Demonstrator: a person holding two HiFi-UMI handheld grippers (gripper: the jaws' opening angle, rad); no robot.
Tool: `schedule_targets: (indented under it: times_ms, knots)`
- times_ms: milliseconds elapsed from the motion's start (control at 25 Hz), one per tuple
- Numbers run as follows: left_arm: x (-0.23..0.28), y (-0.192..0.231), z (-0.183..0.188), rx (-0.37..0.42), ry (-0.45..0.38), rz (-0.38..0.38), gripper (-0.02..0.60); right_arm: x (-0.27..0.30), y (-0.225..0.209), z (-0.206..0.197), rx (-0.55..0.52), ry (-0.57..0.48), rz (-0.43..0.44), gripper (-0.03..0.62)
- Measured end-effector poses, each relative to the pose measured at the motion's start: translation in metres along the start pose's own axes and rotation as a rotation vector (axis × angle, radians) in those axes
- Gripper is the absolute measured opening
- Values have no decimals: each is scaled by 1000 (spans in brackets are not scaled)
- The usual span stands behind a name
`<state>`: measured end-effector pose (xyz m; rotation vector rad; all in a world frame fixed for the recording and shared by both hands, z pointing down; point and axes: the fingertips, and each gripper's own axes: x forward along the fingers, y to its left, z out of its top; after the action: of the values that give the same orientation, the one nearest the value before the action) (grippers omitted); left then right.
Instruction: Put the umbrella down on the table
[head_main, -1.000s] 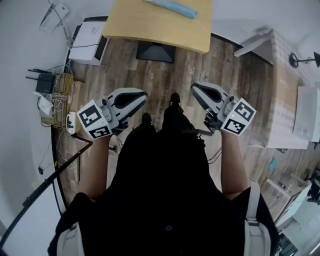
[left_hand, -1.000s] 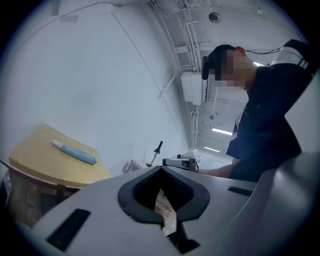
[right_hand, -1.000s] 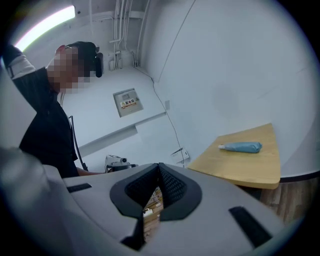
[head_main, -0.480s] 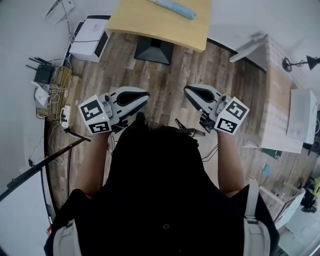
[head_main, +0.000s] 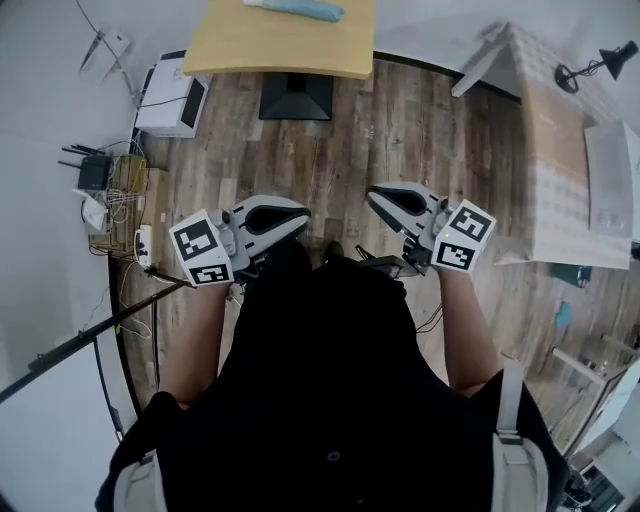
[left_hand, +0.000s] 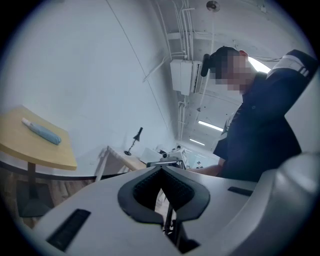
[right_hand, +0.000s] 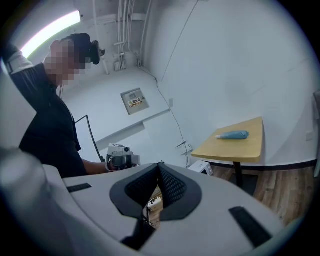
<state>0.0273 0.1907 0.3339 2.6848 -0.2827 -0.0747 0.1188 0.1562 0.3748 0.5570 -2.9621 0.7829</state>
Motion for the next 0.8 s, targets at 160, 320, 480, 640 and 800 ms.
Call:
schedule_targets:
  times_ms: [160,320,480,640,800]
  knots:
    - [21,-20,-22,-7,56,-42,11,-10,-6,-11,-5,-6,15,20]
    - [29,-27,-31,-15,78,-11,11,-9,1,-16,-23,-9,40,20]
    - [32,-29,-30,6,99,16,9,-12,-1,-14,-20,-23,55,20]
    - [24,-33,-29,27,90,38,11,-8,1,-12,-25,-28,65,20]
    - [20,-36,-34,33,94,53,11,0,10,-12,-53,-7,84,20]
